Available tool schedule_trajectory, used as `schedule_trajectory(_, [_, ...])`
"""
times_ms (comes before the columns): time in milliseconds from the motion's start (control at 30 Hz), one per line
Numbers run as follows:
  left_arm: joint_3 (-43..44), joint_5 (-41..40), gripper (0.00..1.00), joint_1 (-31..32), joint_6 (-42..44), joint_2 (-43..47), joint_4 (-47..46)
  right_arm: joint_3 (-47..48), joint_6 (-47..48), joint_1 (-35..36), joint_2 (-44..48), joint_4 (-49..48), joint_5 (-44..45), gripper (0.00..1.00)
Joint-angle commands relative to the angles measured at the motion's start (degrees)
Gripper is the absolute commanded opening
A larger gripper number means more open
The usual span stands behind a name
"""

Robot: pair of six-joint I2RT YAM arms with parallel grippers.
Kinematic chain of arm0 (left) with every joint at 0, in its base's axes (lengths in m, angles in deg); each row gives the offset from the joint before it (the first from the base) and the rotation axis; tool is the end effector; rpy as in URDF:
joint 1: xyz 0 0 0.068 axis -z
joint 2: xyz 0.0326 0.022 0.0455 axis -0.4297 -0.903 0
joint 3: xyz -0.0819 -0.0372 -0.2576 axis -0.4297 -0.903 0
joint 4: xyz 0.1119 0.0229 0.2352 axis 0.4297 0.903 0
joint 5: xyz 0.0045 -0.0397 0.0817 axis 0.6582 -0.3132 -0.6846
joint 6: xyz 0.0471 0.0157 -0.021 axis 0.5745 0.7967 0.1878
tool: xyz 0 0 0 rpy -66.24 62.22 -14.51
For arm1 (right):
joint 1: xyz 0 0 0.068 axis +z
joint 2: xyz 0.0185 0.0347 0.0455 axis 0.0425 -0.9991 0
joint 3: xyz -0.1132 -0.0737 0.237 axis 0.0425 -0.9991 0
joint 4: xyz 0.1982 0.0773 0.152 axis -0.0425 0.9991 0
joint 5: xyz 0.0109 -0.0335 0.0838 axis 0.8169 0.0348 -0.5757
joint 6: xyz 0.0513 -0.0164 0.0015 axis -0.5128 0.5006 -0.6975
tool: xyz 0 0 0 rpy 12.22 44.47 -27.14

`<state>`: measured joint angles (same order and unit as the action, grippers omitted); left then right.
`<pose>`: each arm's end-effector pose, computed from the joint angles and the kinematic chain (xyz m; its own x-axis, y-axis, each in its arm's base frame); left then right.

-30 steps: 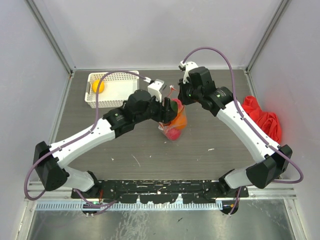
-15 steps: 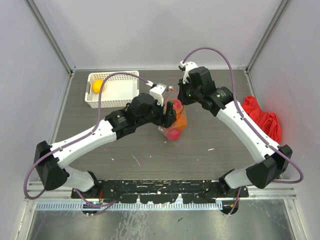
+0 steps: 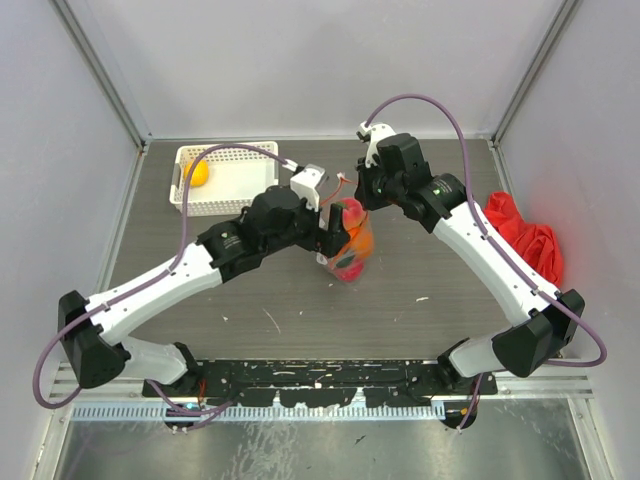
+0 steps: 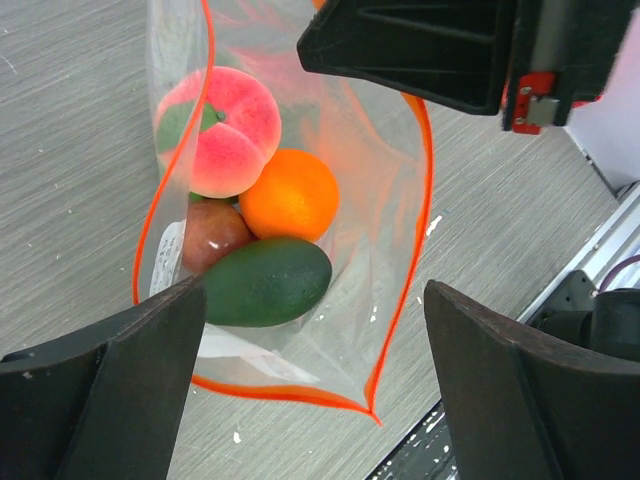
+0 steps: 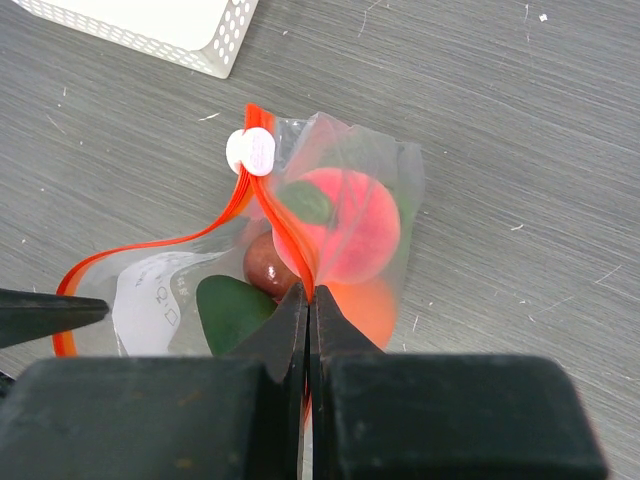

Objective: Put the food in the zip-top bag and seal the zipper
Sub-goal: Place the fake fruit in the zipper food storage bag, then pick up the fake fruit from the bin.

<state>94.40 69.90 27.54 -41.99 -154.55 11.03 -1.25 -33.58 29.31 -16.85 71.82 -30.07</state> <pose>0.1896 -0.2463 0.3638 -0.5090 0.0576 -0.8589 0.5991 0.7401 -0.3054 0.2604 0.1600 0.3931 -0.5636 -0.1609 -0.8102 -0.4244 0.8979 0.1169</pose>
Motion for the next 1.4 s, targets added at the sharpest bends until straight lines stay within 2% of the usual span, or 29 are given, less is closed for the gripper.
schedule_trajectory(0, [3.24, -2.58, 0.92, 0.10, 1.05, 5.03, -0.14, 1.40, -0.39, -0.11, 2.09, -4.04, -0.33, 0.00])
schedule_trajectory(300, [3.56, -6.43, 1.00, -4.12, 2.90, 9.62, 3.66, 1.52, -0.44, -0.11, 1.94, -3.96, -0.40, 0.00])
schedule_trajectory(733, [0.02, -10.29, 0.98, -18.39, 5.05, 9.78, 6.00, 1.70, -0.26, -0.11, 2.58, -3.80, -0.90, 0.00])
schedule_trajectory(1033, [2.64, -9.32, 0.98, -32.63, 2.85, 0.17, 7.22, 2.14, 0.93, -0.11, 3.27, -3.71, -0.95, 0.00])
schedule_trajectory(1233, [9.08, -10.63, 0.98, -37.81, 8.87, -9.01, 7.28, 2.58, 1.50, -0.08, 3.52, -3.36, -1.24, 0.00])
schedule_trajectory(1367, [13.67, -12.51, 0.98, -39.24, 16.97, -15.53, 6.17, 2.90, 2.16, -0.11, 3.56, -3.27, -1.74, 0.01])
